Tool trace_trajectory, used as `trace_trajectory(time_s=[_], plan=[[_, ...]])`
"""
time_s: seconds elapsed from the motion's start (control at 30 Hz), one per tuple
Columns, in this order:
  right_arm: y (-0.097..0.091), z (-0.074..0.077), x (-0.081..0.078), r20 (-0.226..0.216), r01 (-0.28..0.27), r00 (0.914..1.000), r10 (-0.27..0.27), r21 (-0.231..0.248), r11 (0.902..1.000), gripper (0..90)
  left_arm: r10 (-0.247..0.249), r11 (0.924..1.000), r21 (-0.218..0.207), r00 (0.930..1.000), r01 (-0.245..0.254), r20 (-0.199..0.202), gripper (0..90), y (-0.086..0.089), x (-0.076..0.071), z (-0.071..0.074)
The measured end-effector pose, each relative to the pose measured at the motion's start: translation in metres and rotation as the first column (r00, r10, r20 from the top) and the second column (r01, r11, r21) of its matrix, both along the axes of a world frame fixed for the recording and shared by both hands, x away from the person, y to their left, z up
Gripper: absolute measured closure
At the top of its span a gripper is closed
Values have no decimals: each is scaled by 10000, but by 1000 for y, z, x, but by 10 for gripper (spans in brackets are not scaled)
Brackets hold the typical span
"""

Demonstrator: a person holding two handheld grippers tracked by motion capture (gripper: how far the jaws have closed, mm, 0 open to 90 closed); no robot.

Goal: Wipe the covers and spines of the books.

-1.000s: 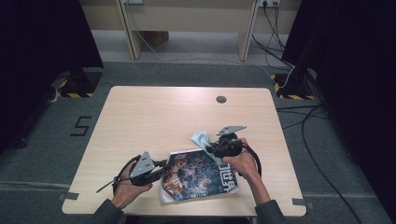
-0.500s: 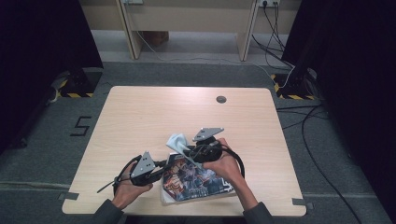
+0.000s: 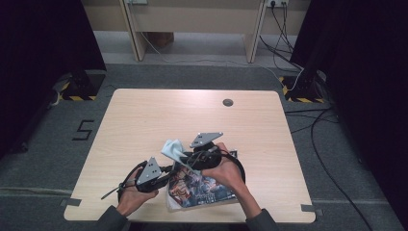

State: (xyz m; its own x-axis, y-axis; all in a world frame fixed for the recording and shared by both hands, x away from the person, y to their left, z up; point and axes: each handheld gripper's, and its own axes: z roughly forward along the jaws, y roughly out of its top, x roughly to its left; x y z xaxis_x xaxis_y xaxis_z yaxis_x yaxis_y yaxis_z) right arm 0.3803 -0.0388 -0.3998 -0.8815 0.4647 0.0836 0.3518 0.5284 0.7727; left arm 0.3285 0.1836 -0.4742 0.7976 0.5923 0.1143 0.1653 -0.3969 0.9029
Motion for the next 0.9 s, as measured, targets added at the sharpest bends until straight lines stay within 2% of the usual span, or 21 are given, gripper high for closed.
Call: trace_trajectory(time_s=[0.2,0.37,0.57,0.73,0.83,0.9], plan=[[-22,-10,17,-506,512,9973,-528,-326,9982,772,-3,10000,25,10000,3,-14,802,0,0,-1],[-44,-21,31,-953,1013,9897,-1069,-625,9929,773,-24,10000,75,10000,24,22,799,0,0,0],[-65,-32,43,-1217,1514,9791,-1631,-1000,9834,772,-81,9999,112,10000,80,49,797,0,-1,0],[-80,-41,52,-1237,2017,9680,-2184,-1344,9702,772,-101,9998,149,9999,99,115,795,-1,-1,1],[-93,-49,59,-1203,2465,9558,-2684,-1699,9541,772,-132,9998,146,9998,130,131,794,-1,-2,1],[-101,-55,63,-1267,2767,9453,-3006,-1765,9446,773,-166,9998,107,9997,164,152,794,-1,-2,1]])
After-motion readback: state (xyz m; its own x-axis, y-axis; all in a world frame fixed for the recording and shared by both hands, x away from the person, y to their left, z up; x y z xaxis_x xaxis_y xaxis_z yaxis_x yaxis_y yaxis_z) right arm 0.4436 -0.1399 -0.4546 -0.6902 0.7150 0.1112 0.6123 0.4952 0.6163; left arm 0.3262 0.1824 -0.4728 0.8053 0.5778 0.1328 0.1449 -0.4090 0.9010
